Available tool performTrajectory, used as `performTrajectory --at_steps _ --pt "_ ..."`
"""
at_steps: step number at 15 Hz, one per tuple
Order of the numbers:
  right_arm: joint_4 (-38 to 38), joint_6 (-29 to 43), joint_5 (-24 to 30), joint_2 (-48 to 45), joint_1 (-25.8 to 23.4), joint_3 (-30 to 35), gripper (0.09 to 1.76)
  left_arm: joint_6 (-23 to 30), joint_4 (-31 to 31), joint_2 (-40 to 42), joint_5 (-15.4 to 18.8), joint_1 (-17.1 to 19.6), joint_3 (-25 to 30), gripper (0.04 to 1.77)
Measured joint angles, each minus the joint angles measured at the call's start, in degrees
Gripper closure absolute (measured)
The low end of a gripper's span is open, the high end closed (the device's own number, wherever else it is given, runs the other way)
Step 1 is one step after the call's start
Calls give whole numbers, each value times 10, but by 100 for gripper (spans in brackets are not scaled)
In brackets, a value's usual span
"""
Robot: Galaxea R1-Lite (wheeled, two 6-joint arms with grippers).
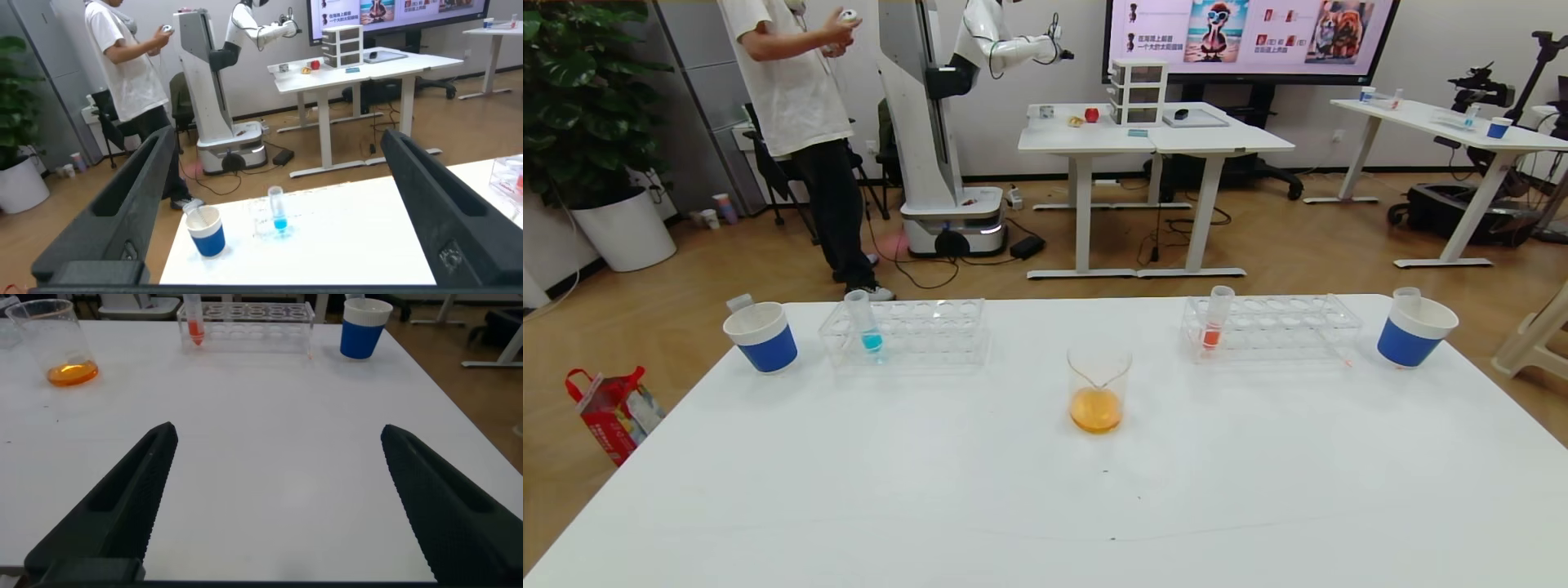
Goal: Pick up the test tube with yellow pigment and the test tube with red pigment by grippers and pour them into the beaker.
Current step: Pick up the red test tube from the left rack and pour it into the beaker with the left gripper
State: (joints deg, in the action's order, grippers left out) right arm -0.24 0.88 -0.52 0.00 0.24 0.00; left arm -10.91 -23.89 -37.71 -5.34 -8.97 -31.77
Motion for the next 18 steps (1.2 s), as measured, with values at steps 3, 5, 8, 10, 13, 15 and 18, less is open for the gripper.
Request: performTrajectory --at_steps 3,5,8,10,13,15,18 --pt "0 0 0 0 0 0 11 -2 128 120 1 18 3 6" --pt "0 0 0 0 0 0 11 4 163 176 6 40 7 6" --pt "0 0 0 0 0 0 11 33 165 235 22 68 21 6" --pt "0 0 0 0 0 0 11 35 170 278 53 81 45 6" --pt "0 0 0 0 0 0 11 33 168 342 84 87 98 6" --pt "0 0 0 0 0 0 11 35 127 363 88 89 158 6" --pt "0 0 0 0 0 0 11 50 82 375 76 89 270 6"
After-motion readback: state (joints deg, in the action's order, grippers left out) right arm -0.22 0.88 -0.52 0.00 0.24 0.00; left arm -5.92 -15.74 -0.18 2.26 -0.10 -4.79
